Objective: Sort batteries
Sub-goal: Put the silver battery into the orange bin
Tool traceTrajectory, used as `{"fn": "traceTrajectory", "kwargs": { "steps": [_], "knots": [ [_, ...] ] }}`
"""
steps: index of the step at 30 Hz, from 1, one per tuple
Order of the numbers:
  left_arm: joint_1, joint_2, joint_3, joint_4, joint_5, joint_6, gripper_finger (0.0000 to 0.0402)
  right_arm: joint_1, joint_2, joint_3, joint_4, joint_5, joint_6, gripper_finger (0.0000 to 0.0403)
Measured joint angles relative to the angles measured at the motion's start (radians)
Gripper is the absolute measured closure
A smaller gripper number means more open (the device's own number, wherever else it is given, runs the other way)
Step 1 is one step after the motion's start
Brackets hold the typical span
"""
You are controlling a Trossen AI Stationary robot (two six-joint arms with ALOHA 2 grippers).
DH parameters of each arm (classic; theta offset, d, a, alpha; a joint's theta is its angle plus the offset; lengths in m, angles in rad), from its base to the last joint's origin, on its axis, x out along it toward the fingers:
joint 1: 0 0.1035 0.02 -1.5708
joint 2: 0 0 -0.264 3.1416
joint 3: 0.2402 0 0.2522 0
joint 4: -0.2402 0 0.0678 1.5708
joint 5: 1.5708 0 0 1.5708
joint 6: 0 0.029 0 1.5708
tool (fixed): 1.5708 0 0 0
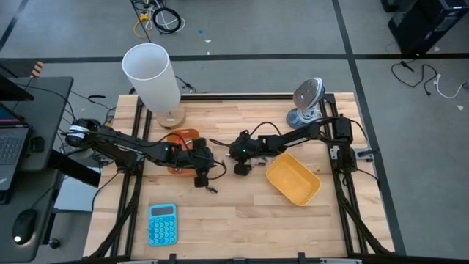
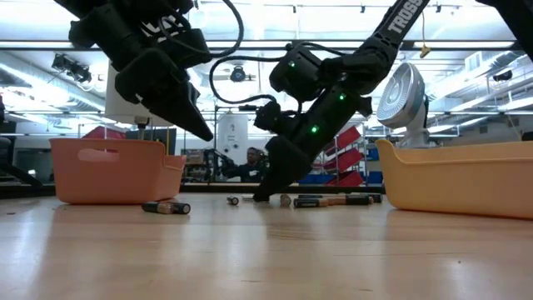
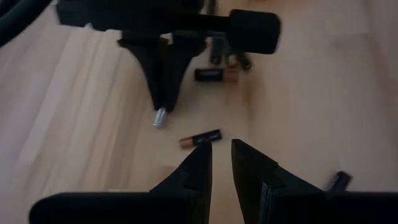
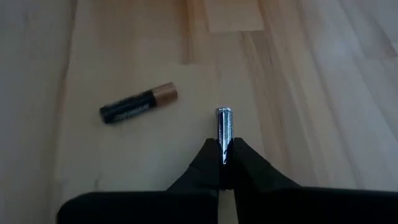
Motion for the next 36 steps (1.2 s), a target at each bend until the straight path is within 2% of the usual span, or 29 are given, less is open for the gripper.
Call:
{"fn": "traceTrajectory", "kwargs": {
  "steps": [7, 12, 15, 19, 36],
  "knots": [
    [0.000, 0.000, 0.000, 0.032, 0.020, 0.013, 0.0338, 0.000, -0.089, 0.001, -0.015, -0.031, -0.021, 0.0391],
    [0.000, 0.000, 0.000, 0.033, -0.017, 0.013, 0.0338, 0.014, -0.147, 0.003, 0.002, -0.067, -0.046, 0.0391],
    [0.000, 0.000, 0.000, 0.040, -0.083, 0.009, 0.0338, 0.029, -0.168, 0.003, 0.003, -0.077, -0.061, 0.0391],
    [0.000, 0.000, 0.000, 0.077, -0.124, 0.017, 0.0338, 0.048, -0.180, 0.004, 0.021, -0.077, -0.073, 0.0391],
    [0.000, 0.000, 0.000, 0.094, -0.136, 0.011, 0.0336, 0.067, -0.180, 0.003, 0.062, -0.069, -0.116, 0.0391]
  ]
}}
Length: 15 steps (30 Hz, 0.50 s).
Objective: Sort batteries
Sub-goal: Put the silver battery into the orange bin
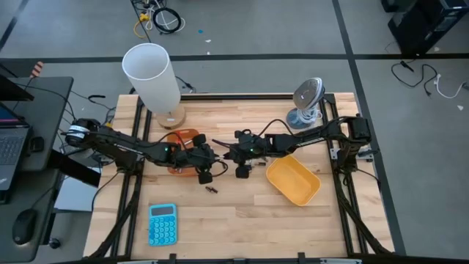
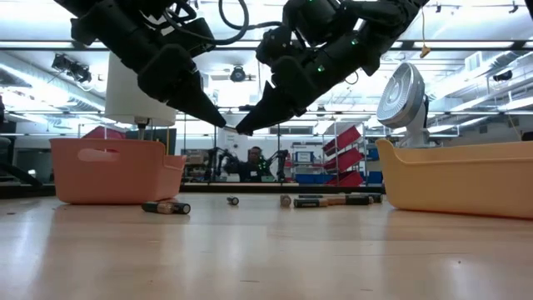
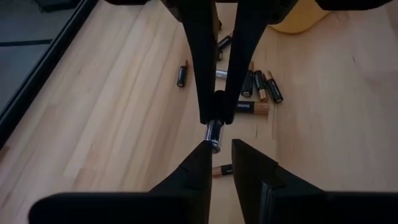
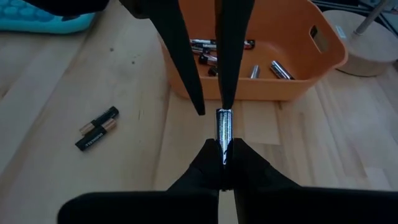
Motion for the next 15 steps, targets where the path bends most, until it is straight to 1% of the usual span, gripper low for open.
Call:
{"fn": "traceTrajectory", "kwargs": {
  "steps": [5, 10, 15],
  "knots": [
    [0.000, 0.000, 0.000, 0.000, -0.010, -0.003, 0.0322, 0.000, 0.000, 0.000, 0.006, 0.000, -0.003, 0.0391],
    [0.000, 0.000, 0.000, 0.003, -0.016, -0.005, 0.0290, 0.000, 0.000, 0.000, 0.010, -0.001, -0.003, 0.0391],
    [0.001, 0.001, 0.000, 0.006, -0.020, -0.004, 0.0270, 0.003, -0.008, 0.005, 0.063, -0.054, -0.011, 0.0391]
  ]
}}
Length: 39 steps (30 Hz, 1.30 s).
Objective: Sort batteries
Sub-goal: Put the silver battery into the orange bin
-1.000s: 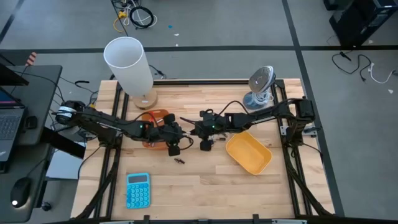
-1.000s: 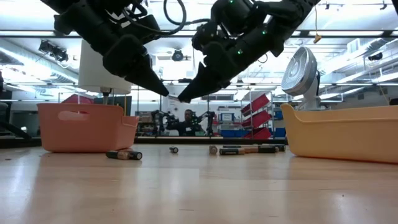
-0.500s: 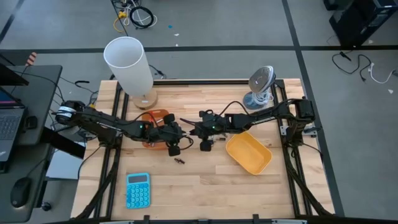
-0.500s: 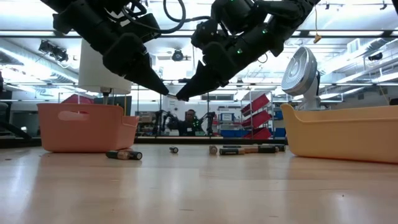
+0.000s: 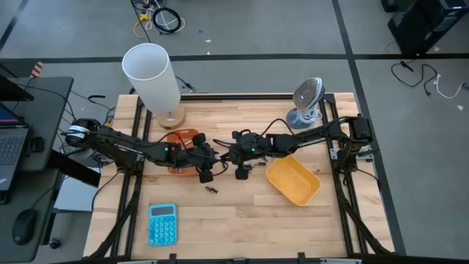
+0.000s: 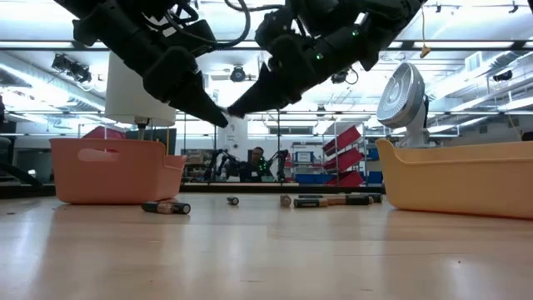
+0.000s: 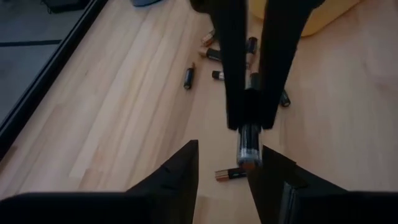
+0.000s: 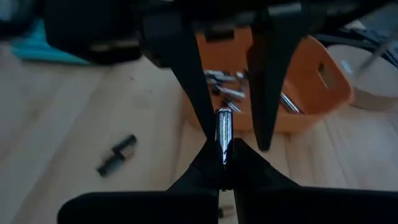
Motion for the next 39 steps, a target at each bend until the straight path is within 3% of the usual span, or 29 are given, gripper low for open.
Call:
{"fn": "traceTrajectory", "kwargs": {
  "steps": [5, 13, 24, 39],
  "knots": [
    [0.000, 0.000, 0.000, -0.001, 0.003, 0.002, 0.0269, 0.003, 0.003, -0.001, 0.008, -0.015, -0.004, 0.0391],
    [-0.001, 0.000, 0.000, 0.015, 0.106, 0.027, 0.0269, 0.004, 0.004, -0.001, -0.018, 0.002, -0.019, 0.0391],
    [-0.001, 0.000, 0.000, 0.030, 0.073, 0.031, 0.0271, 0.003, 0.004, -0.002, -0.033, 0.008, -0.018, 0.0391],
    [-0.001, 0.000, 0.000, -0.002, 0.047, 0.023, 0.0325, 0.003, 0.005, -0.003, -0.049, 0.009, 0.000, 0.0391]
  ]
}}
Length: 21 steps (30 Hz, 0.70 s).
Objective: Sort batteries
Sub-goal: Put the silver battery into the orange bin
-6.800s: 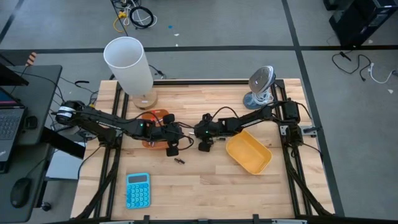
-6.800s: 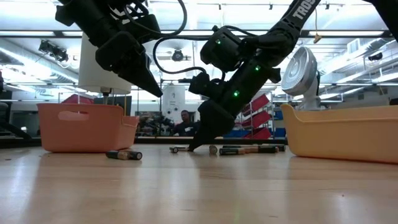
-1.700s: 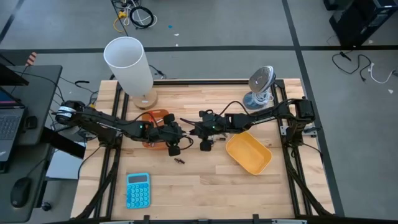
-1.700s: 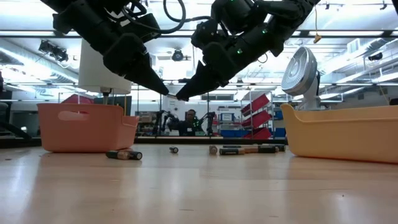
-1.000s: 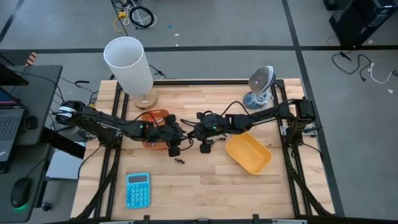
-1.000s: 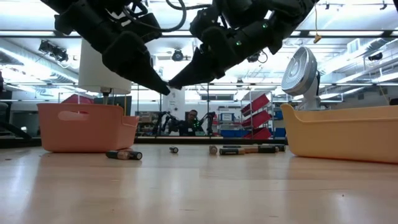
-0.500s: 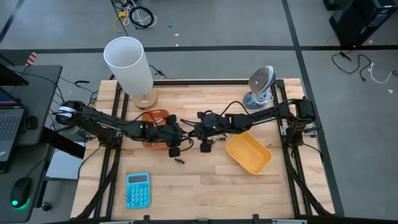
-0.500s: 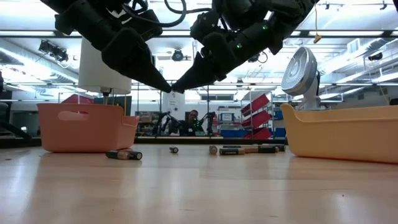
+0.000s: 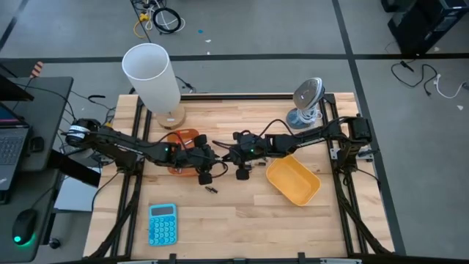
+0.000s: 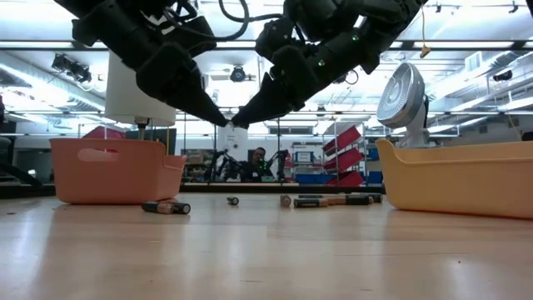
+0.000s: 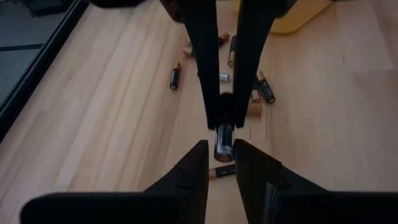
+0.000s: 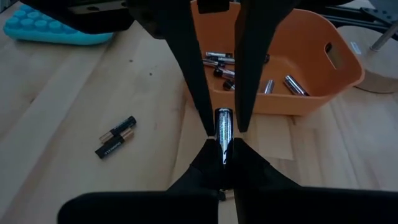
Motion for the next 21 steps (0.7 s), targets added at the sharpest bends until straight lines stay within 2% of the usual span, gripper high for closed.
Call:
{"fn": "traceTrajectory", "kwargs": {
  "steps": [9, 18, 21],
  "knots": [
    [0.000, 0.000, 0.000, -0.006, 0.001, 0.000, 0.0384, 0.000, 0.000, -0.001, 0.001, 0.002, 0.000, 0.0391],
    [0.000, 0.000, 0.000, -0.002, 0.004, 0.002, 0.0378, 0.000, 0.000, -0.001, 0.000, 0.003, 0.000, 0.0387],
    [0.000, 0.000, 0.000, 0.007, 0.004, 0.003, 0.0361, 0.000, 0.000, -0.001, 0.000, 0.003, -0.001, 0.0393]
  ]
}}
